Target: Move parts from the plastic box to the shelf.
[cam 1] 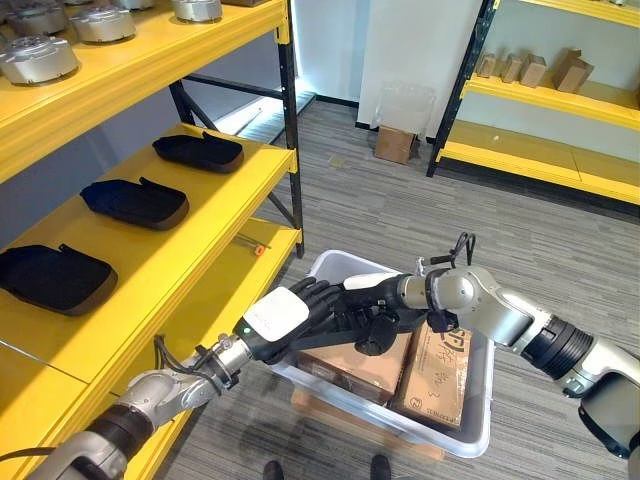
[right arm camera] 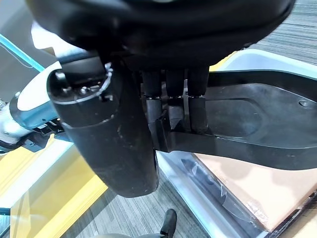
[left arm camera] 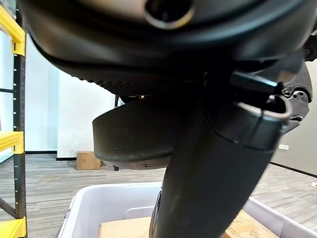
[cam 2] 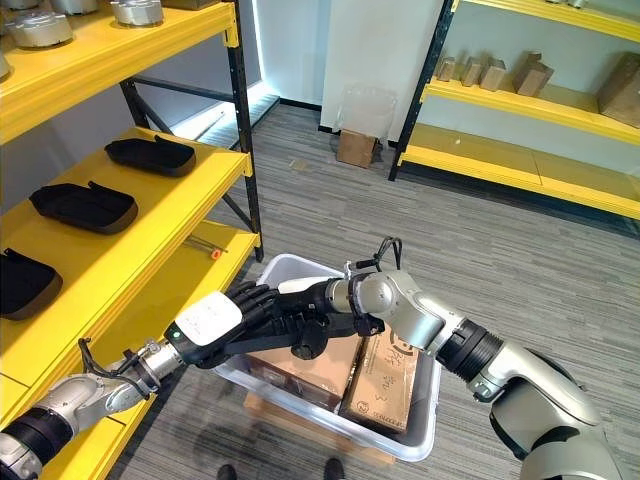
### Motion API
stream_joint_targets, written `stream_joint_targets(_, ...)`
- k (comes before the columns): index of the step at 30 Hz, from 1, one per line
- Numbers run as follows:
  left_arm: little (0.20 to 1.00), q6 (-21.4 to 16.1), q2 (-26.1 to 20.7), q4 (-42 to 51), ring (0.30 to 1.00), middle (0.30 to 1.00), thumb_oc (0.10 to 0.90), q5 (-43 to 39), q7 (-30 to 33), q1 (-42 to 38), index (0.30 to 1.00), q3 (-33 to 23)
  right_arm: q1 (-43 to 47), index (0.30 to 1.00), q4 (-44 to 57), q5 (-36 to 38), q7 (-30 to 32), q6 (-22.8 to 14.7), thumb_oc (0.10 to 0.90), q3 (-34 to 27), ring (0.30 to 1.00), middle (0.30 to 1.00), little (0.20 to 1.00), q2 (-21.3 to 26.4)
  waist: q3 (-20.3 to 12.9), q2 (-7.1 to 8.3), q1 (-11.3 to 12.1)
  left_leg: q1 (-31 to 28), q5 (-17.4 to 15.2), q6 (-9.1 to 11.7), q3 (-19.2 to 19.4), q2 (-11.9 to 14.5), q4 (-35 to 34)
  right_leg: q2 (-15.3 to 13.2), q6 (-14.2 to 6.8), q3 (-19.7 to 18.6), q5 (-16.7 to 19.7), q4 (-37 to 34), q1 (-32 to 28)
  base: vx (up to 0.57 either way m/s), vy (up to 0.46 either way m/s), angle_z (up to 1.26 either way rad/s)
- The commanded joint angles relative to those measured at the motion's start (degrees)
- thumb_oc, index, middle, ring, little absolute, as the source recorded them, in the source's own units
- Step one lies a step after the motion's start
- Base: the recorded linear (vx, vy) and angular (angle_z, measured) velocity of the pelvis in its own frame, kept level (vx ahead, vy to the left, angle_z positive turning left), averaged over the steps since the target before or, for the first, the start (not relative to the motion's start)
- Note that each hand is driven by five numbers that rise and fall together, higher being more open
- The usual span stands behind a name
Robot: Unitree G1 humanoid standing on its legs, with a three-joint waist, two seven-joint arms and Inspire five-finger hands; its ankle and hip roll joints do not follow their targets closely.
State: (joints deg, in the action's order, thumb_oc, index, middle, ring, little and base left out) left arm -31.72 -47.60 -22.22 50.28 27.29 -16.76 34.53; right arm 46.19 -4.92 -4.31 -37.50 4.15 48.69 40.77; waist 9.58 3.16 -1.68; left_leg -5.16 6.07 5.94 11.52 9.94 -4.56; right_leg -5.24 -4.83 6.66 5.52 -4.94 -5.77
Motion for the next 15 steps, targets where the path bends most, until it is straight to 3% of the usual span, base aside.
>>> stream_joint_targets(1,0.300,-5.8,5.9,5.8,0.300,0.300,0.400,-8.1,0.5,-12.0,0.300,4.7,13.6,0.300,0.4,5.5,4.6,-4.1,0.400,1.2,0.300,0.300,0.300,-8.3,-4.2,-0.78,0.3,-3.3,-4.0,1.7,1.2,3.5,-0.4,-4.6,-5.9,2.0,-1.3,0.3,-1.0,0.00,0.000,0.00)
stream_joint_targets(8,0.300,-7.6,6.8,6.5,0.300,0.300,0.400,-15.9,-7.2,-12.2,0.300,6.0,13.8,0.300,1.0,5.5,5.1,-3.6,0.400,1.1,0.300,0.300,0.300,-8.5,-4.2,-0.96,-0.1,-3.4,-3.9,1.6,1.4,3.5,-0.4,-4.6,-5.9,1.8,-1.2,0.4,-0.9,0.00,0.000,0.00)
stream_joint_targets(9,0.325,-7.9,7.0,6.7,0.325,0.325,0.418,-17.1,-8.3,-12.0,0.325,6.0,13.8,0.300,1.1,5.5,5.1,-3.6,0.400,1.0,0.300,0.300,0.300,-8.4,-4.2,-0.95,-0.1,-3.4,-4.0,1.6,1.4,3.5,-0.4,-4.6,-5.9,1.8,-1.2,0.4,-0.9,0.00,0.000,0.00)
stream_joint_targets(11,0.300,-8.2,7.5,7.0,0.300,0.300,0.400,-18.8,-10.5,-11.6,0.300,5.8,13.5,0.300,1.3,5.4,5.2,-3.7,0.400,0.9,0.300,0.300,0.300,-8.4,-4.1,-0.97,-0.1,-3.5,-4.0,1.6,1.4,3.4,-0.4,-4.6,-5.9,1.7,-1.3,0.4,-0.9,0.00,0.007,-0.04)
stream_joint_targets(15,0.300,-7.5,7.7,7.4,0.300,0.300,0.400,-19.7,-11.3,-11.0,0.300,5.7,13.2,0.300,1.9,5.4,5.2,-3.8,0.400,0.5,0.300,0.300,0.300,-8.1,-4.2,-1.01,-0.3,-3.5,-4.0,1.6,1.6,3.4,-0.4,-4.5,-5.9,1.6,-1.3,0.4,-0.9,0.00,0.006,-0.04)
